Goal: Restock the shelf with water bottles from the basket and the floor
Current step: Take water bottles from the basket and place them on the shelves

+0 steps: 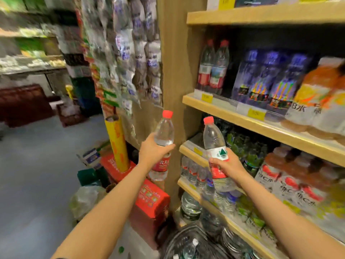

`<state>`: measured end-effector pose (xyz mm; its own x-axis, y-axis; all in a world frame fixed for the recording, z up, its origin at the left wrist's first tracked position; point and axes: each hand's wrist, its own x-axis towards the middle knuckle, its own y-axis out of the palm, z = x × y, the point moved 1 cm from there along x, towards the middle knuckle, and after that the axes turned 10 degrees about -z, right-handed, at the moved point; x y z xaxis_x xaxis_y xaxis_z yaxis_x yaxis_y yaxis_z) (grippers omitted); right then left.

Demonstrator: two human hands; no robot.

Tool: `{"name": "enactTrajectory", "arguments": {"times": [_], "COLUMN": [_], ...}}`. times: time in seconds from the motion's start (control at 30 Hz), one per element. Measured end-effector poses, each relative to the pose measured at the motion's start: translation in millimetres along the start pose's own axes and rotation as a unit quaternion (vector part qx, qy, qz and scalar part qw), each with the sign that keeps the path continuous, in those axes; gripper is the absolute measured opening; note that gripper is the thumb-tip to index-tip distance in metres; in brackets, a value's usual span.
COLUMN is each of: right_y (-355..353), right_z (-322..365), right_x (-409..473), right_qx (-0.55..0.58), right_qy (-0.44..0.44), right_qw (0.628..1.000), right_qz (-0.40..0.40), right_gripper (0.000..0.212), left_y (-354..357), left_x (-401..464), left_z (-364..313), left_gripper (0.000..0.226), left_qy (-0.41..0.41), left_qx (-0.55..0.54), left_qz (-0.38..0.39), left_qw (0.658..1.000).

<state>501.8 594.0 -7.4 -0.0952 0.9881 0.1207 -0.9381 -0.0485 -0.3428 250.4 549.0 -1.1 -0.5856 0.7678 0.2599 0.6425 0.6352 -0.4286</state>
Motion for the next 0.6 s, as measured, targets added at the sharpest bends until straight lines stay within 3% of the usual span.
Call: {"name": "enactTrajectory", "arguments": {"times": [0.13,0.23,0.4,0.5,0.6], "right_y": [8.0,14.4,11.9,2.2,-7.0], "right_z": [48.1,78.2,112.8,124.3,132.7], "right_x": [20.3,37.7,51.3,62.1,74.9], "right_qx": [0.001,0.008,0.018,0.005,0.003], "right_qy": [-0.038,-0.057,-0.078,-0.092,-0.109], "right_qw": [0.995,0.987,0.971,0.96,0.948], "right_qz": [-0.095,-0.151,-0.226,-0.265,-0.297], "right_gripper": [0.038,0.036,0.038,0.041,0.044], "left_y": [-15.6,-21.7,-8.8,10.7,26.7], "left_x": [54.1,93.9,140.6,158.7,172.7], "left_z": [-35.9,-52.6,-82.5,-113.4,-144.0], "left_gripper": [0.051,0.052,0.092,0.062,0.05], "left_qy": [0.079,0.122,0.159,0.182,0.207], "left_qx": [-0.041,-0.075,-0.137,-0.183,-0.213], "left_qz": [0.047,0.074,0.09,0.11,0.113], "left_qw": [0.995,0.987,0.974,0.96,0.948]}}
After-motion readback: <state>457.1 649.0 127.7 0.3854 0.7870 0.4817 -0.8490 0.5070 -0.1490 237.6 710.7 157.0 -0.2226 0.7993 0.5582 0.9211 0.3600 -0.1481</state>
